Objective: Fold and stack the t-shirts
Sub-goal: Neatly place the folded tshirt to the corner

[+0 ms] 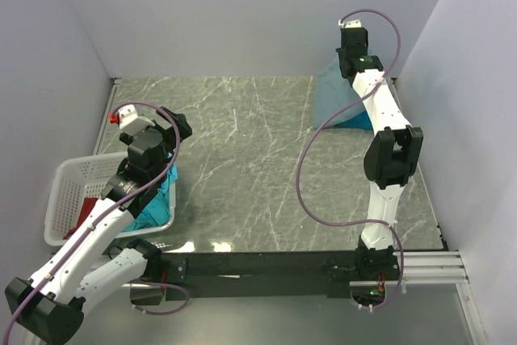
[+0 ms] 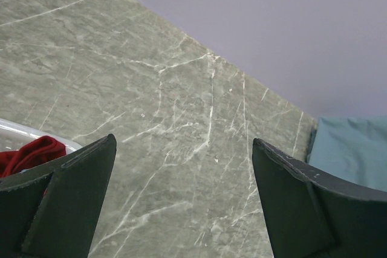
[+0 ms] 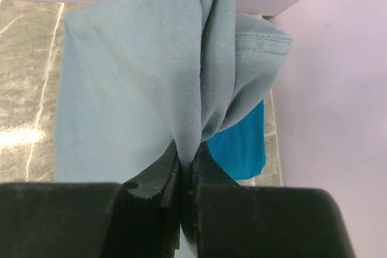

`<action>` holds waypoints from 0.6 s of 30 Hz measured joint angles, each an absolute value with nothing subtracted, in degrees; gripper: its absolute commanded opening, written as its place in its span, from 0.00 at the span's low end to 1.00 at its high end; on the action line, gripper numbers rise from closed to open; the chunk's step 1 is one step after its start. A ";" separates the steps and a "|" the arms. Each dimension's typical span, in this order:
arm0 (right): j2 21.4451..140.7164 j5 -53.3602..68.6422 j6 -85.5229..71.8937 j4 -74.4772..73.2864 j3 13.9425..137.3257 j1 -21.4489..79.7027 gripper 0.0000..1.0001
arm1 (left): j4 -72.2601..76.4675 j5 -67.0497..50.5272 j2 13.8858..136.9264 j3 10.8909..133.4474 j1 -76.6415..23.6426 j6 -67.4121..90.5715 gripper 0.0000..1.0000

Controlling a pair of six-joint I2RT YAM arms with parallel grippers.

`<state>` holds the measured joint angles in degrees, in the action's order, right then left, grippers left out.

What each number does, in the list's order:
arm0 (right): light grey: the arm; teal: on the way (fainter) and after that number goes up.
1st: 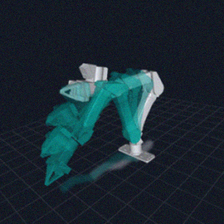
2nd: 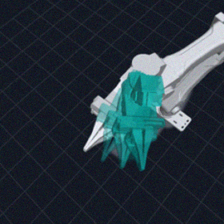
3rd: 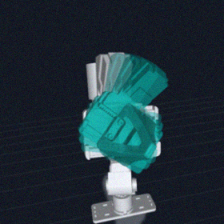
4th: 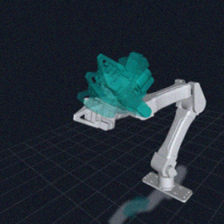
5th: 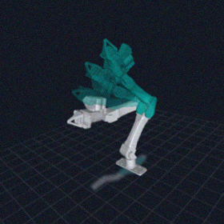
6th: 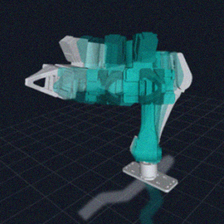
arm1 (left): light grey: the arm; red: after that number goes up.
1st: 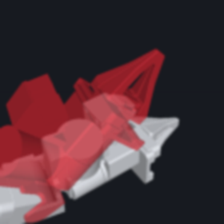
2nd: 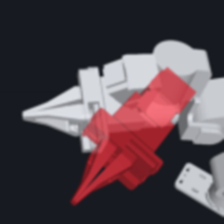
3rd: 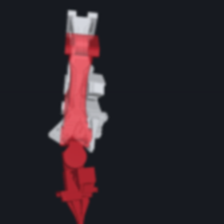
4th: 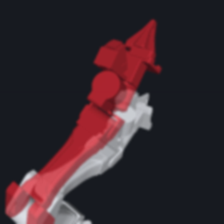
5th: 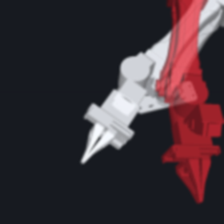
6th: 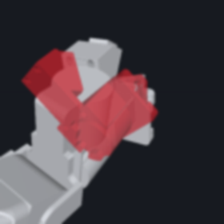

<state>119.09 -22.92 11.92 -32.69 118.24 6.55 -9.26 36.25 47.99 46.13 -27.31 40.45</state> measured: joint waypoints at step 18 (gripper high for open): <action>119.09 -23.75 14.11 -35.03 122.78 5.15 0.00 | -7.81 35.18 48.56 46.13 -27.31 39.59 1.00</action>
<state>119.09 -23.75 14.11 -35.03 122.78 5.15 -7.81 35.18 48.56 46.13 -27.31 39.59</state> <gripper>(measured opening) 0.077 0.995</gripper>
